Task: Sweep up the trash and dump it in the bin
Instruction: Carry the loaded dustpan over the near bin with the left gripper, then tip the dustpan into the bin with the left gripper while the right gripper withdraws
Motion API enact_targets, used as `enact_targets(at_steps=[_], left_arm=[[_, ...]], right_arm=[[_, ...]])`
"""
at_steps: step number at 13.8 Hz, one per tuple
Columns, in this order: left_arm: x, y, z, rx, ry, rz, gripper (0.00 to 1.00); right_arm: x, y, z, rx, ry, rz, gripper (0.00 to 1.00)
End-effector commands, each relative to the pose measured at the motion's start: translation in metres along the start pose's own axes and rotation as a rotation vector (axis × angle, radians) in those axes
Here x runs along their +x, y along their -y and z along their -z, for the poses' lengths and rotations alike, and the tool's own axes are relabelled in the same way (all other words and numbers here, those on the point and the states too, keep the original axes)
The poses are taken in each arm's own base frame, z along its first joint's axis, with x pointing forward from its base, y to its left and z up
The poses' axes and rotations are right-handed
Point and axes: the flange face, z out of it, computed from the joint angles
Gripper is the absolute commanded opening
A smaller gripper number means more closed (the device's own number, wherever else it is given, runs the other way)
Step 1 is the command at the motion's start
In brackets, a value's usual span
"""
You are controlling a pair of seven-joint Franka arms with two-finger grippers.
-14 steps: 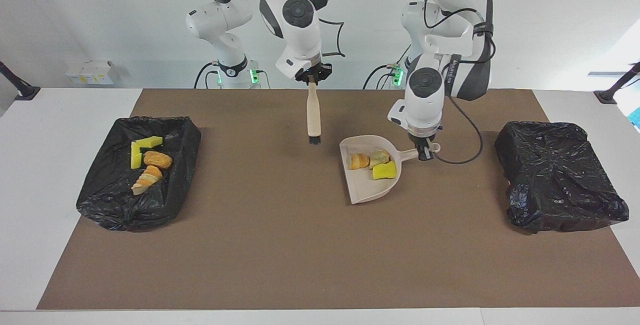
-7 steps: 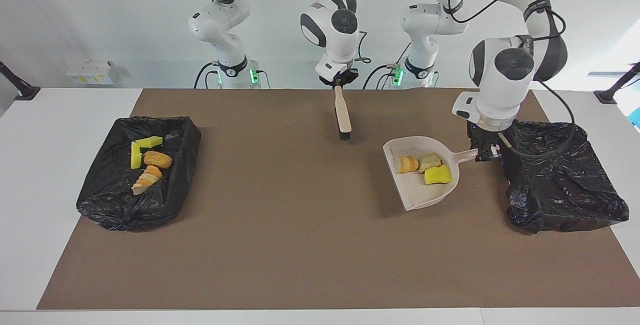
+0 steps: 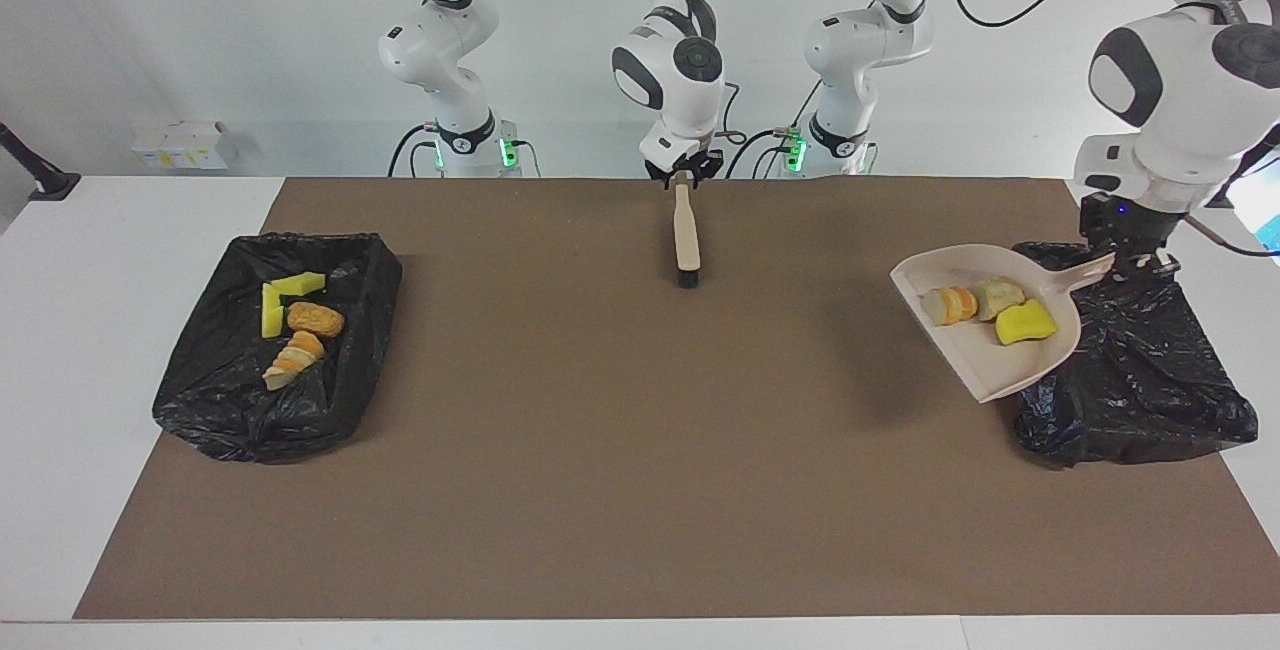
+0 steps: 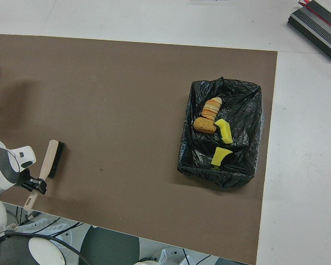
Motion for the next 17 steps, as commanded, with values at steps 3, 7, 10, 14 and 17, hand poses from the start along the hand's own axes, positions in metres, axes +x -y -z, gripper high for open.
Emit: enact_targets(at_steps=[3,7,10,14,17], left_arm=[[-0.076,0.013,0.017,0.035,0.028,-0.041,0.00],[-0.103,0.019,0.038,0.070,0.209,-0.094,0.00],[-0.117,0.024,0.047,0.124,0.385,-0.131,0.00],[-0.135,0.025,0.048,0.201,0.561,-0.113,0.00],[-0.150,0.014,0.045,0.226,0.627,-0.059,0.00]], right_arm=[[0.021,-0.029,0.078,-0.029,0.002,-0.025,1.00],[0.054,-0.074,0.153,0.004,0.018,0.028,1.00],[0.080,-0.104,0.196,0.022,-0.019,0.052,1.00],[0.118,-0.170,0.236,0.076,-0.071,0.101,1.00],[0.142,-0.220,0.257,0.103,-0.112,0.155,1.00]])
